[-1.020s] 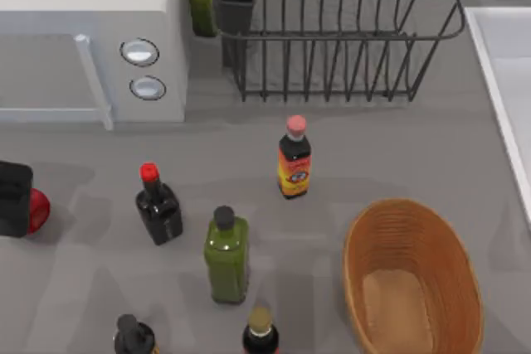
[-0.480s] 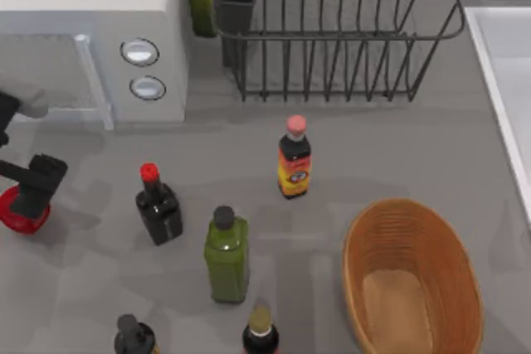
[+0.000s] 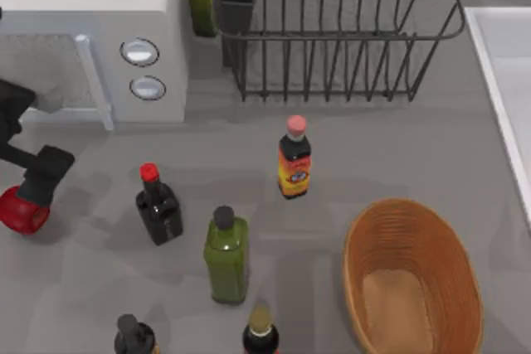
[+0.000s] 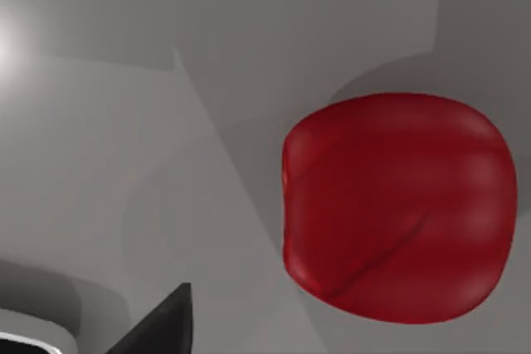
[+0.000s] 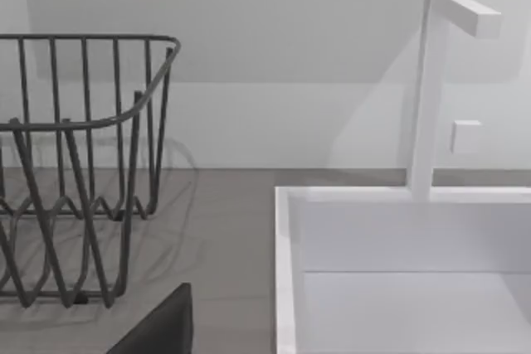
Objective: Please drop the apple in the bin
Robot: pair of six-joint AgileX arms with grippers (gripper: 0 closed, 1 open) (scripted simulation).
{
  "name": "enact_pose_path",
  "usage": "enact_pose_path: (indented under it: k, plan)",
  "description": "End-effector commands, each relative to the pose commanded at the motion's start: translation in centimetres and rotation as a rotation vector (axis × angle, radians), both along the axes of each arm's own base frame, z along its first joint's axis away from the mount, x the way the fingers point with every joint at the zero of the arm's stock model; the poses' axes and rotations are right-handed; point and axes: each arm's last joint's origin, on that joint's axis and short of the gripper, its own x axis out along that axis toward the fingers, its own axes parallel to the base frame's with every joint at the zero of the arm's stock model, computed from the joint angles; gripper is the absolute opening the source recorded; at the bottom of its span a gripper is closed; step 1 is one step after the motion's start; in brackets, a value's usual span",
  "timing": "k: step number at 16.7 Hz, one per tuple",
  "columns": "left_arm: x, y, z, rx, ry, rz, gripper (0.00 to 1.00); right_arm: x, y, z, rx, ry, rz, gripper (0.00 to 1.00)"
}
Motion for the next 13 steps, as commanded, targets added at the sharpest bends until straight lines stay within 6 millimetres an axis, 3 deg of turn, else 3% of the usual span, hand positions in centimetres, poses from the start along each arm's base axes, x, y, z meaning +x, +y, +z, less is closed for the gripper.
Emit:
enact_pose_path:
  k: [6, 10, 13]
  plan:
    - [-0.9, 0.1, -0.8, 0.000, 0.000, 0.000, 1.00, 0.0, 0.0, 0.0, 0.000, 0.000, 0.000, 1.00]
    - [-1.4, 0.2, -3.9, 0.000, 0.005, -0.001, 1.00, 0.0, 0.0, 0.0, 0.000, 0.000, 0.000, 1.00]
    - [-0.7, 0.1, -6.2, 0.000, 0.008, 0.000, 1.00, 0.0, 0.0, 0.0, 0.000, 0.000, 0.000, 1.00]
